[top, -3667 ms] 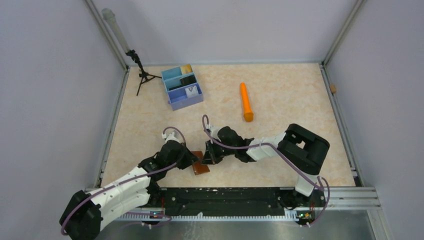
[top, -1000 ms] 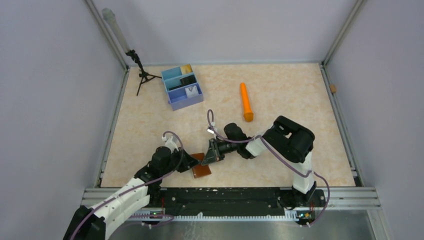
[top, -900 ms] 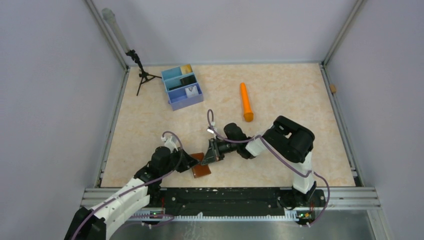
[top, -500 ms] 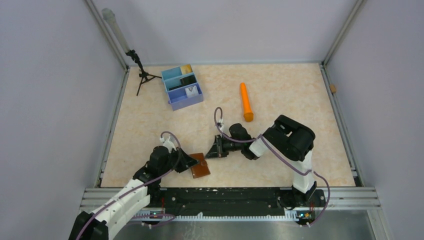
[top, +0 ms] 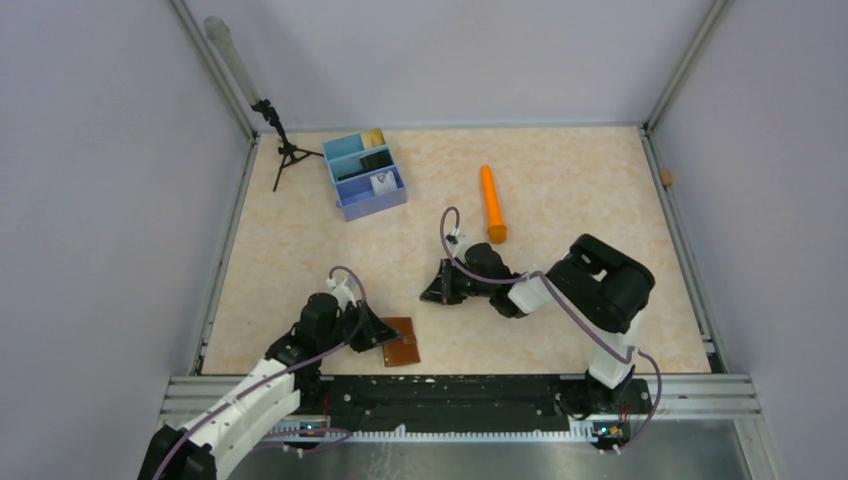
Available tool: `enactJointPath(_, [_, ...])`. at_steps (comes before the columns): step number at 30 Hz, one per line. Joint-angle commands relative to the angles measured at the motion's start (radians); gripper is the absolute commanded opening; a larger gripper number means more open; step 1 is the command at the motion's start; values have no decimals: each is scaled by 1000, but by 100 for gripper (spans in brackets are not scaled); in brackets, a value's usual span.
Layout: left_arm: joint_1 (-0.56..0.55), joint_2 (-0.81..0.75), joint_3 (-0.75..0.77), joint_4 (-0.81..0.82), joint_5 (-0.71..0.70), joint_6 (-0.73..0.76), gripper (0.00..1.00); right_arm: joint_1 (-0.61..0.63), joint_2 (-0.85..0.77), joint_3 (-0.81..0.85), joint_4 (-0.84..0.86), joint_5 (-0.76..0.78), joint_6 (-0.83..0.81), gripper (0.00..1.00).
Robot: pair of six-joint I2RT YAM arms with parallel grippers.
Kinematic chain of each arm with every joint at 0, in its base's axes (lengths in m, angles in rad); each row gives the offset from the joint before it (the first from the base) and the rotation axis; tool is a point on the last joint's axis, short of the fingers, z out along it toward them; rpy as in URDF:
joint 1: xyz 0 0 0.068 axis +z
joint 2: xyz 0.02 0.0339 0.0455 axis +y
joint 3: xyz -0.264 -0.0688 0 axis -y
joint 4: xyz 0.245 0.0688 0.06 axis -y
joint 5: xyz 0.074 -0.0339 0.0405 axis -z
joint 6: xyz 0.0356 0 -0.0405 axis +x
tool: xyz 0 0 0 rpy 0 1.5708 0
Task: Put the credit cards into the card holder
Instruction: Close the card holder at the center of the board, then reset both arms
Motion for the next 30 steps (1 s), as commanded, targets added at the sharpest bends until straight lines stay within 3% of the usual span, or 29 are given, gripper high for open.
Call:
enactJointPath(1, [4, -28, 83, -112, -9, 126, 0, -22, -109, -70, -477, 193, -140, 15])
enactJointPath(5, [5, -33, 101, -30, -22, 132, 4, -21, -312, -69, -614, 250, -152, 38])
enactJointPath(8, [4, 20, 105, 45, -72, 121, 18, -21, -442, -48, -721, 287, -177, 50])
enactJointPath(10, [5, 81, 130, 37, -101, 138, 32, -24, -491, -32, -788, 305, -193, 56])
enactJointPath(14, [7, 165, 209, -47, -182, 176, 82, -41, -574, -18, -860, 316, -215, 68])
enactJointPath(16, [7, 164, 246, -90, -232, 194, 97, -64, -614, -11, -894, 315, -225, 72])
enactJointPath(23, [78, 74, 417, -375, -502, 260, 99, -224, -777, 19, -1066, 355, -253, 75])
enactJointPath(30, [181, 15, 674, -615, -707, 388, 99, -270, -998, 97, -1244, 724, -282, 76])
